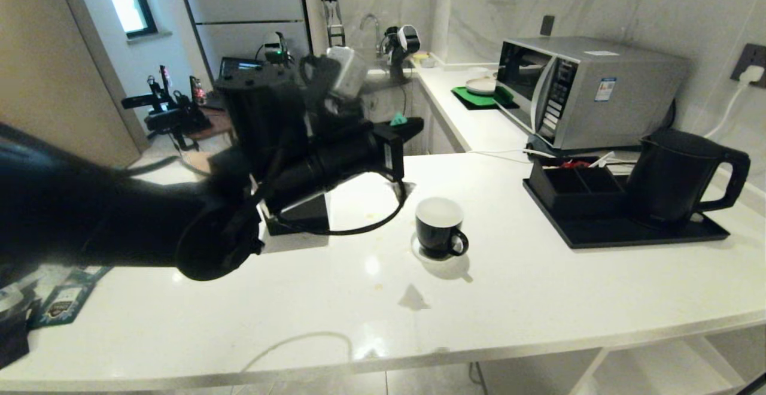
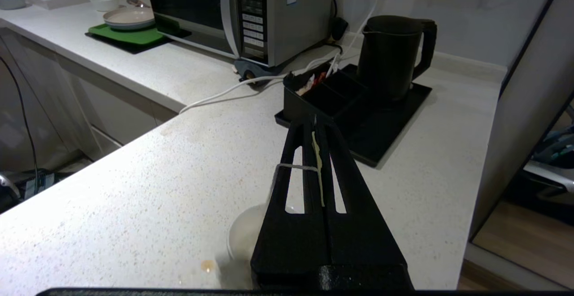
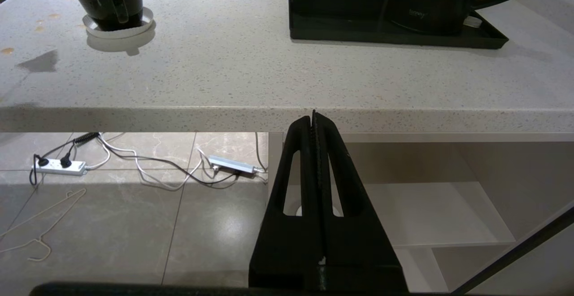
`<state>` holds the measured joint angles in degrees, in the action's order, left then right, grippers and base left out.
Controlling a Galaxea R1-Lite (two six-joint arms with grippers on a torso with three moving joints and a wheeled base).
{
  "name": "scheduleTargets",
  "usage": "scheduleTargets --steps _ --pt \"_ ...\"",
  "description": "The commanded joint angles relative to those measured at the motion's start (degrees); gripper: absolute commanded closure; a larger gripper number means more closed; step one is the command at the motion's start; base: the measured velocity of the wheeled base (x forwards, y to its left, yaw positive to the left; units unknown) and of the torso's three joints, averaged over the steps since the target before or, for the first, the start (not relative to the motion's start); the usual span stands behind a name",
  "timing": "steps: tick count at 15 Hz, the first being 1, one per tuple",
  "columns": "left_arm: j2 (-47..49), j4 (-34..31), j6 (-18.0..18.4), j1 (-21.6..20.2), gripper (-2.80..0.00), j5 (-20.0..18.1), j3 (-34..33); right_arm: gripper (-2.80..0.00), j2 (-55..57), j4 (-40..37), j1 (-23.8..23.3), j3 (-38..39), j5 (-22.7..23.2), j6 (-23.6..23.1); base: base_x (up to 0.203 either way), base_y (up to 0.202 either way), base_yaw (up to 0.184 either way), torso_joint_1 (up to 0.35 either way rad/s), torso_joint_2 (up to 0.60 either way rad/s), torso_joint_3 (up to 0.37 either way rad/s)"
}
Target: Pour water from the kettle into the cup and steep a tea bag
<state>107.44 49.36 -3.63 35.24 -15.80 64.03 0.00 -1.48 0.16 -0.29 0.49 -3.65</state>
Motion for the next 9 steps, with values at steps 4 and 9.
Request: scheduleTargets --steps 4,9 --pt "7.8 0.2 -0.1 1.4 0.0 -0.1 8.3 0.0 0.1 0.0 0.0 0.0 0.0 0.0 0.0 0.0 0.0 0.0 0.0 0.0" --pt "15.3 -2.6 -0.1 3.1 0.0 0.0 19.0 0.0 0.1 0.0 0.0 0.0 0.0 0.0 0.0 0.0 0.0 0.0 0.0 0.0"
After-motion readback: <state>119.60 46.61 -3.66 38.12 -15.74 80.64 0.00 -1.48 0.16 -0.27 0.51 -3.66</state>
